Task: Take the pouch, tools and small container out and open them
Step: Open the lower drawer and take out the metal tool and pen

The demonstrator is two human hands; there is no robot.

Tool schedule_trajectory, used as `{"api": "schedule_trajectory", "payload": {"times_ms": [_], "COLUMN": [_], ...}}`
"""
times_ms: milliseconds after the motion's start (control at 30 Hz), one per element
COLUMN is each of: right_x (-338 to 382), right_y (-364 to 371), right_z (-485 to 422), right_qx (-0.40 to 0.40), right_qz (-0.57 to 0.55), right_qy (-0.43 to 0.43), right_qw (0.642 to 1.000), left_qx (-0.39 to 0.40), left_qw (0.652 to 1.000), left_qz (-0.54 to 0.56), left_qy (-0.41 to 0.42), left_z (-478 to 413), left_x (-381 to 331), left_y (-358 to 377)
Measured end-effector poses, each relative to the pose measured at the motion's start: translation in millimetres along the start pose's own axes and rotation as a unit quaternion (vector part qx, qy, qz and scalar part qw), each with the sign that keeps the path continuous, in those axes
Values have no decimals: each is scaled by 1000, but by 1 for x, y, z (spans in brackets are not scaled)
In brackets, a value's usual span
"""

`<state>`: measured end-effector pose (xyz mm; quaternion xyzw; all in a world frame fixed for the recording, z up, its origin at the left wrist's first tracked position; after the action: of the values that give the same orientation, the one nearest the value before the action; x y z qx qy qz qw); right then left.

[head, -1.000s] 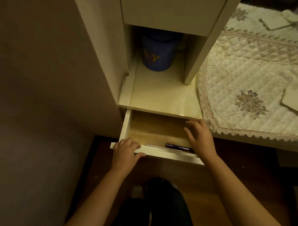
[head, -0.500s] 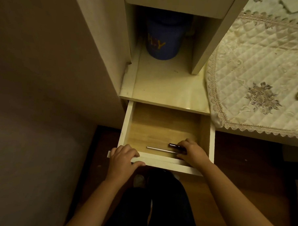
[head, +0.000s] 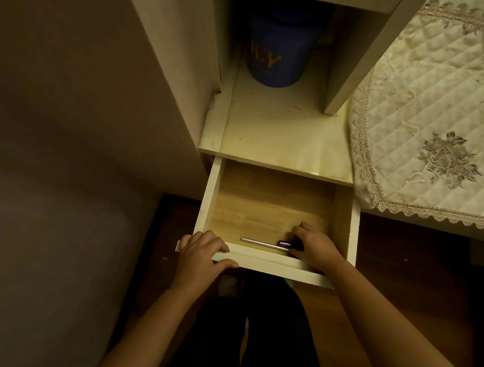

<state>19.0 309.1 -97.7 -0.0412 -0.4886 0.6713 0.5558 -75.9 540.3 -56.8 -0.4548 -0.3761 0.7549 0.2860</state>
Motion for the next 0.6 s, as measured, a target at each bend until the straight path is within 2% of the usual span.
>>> {"api": "schedule_trajectory", "payload": {"times_ms": [233, 400, 600], "right_x": [0, 3, 6], "right_y": [-1, -1, 1], "right_z": [-5, -10, -14], "right_qx": [-17, 34, 45], "right_qz": [-27, -9, -9], "right_qy": [11, 23, 34], "right_qw": [999, 999, 998], "left_qx": [-1, 14, 14], "left_qw": [1000, 1000, 1000], "left_qz": [7, -7, -15], "left_qy": [-5, -6, 1], "left_z": [0, 1, 3], "left_x": [1, -3, -7], "left_y": [1, -4, -4]}}
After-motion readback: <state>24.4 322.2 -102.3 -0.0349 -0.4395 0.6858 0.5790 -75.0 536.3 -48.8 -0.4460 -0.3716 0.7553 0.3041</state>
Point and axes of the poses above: each hand's wrist, its own z-axis away from the middle knuckle, its own y-axis out of the palm, x = y × z, the point moved 3 cm from there along -z, towards the middle knuckle, and after that the axes turned 14 degrees about -y, right-handed, at the moved point
